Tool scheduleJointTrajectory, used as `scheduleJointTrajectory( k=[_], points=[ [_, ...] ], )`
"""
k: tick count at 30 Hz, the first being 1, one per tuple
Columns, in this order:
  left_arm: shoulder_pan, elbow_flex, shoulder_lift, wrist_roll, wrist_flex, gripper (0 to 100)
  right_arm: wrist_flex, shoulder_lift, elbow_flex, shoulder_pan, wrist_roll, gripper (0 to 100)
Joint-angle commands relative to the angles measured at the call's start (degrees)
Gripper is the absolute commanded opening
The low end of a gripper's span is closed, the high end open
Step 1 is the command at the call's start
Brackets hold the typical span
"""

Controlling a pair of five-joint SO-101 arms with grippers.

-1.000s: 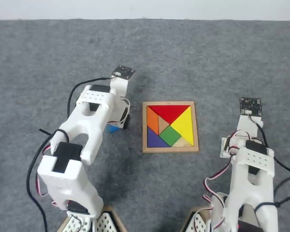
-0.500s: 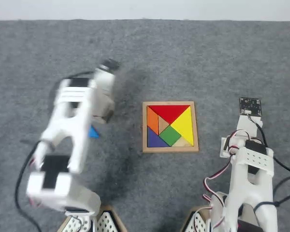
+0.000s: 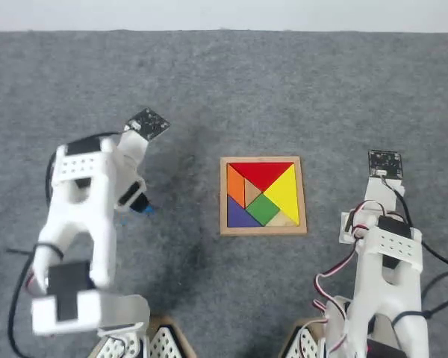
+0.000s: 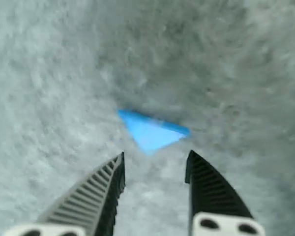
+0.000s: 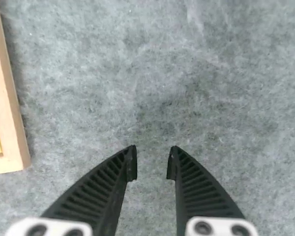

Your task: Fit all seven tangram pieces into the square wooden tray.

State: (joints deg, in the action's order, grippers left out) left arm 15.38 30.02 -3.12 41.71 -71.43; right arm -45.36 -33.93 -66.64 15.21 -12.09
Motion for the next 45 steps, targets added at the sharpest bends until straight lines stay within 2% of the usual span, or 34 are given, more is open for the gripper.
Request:
scheduleJointTrajectory(
  k=[1,4,9,13,24,29,34,45],
  points=[
    [0.7,-13.49,9.58,5.71,-5.1,21,0.92,-2.51,0.44,-0.57,-1.23,12.5],
    [0.88,-20.0,15.82,-0.88,-9.23,21,0.92,-2.51,0.44,-0.57,-1.23,12.5],
    [3.78,-22.2,18.99,-29.54,-9.32,19,1.01,-2.51,0.44,-0.75,-1.23,12.5],
    [4.04,-19.21,18.99,-37.27,-8.53,19,1.01,-2.51,0.44,-0.75,-1.32,12.5],
    [3.69,-14.02,19.43,-41.14,-7.82,19,1.01,-2.51,0.53,-0.75,-1.32,12.5],
    [-0.53,-13.41,19.6,-41.41,-8.18,19,1.01,-2.51,0.53,-0.75,-1.32,12.5],
    [-4.57,-13.41,19.6,-45.54,-6.59,19,1.01,-2.51,0.53,-0.75,-1.32,12.5],
    [-4.75,-11.21,19.6,-46.15,-3.87,19,1.01,-2.51,0.53,-0.66,-1.32,12.5]
  ],
)
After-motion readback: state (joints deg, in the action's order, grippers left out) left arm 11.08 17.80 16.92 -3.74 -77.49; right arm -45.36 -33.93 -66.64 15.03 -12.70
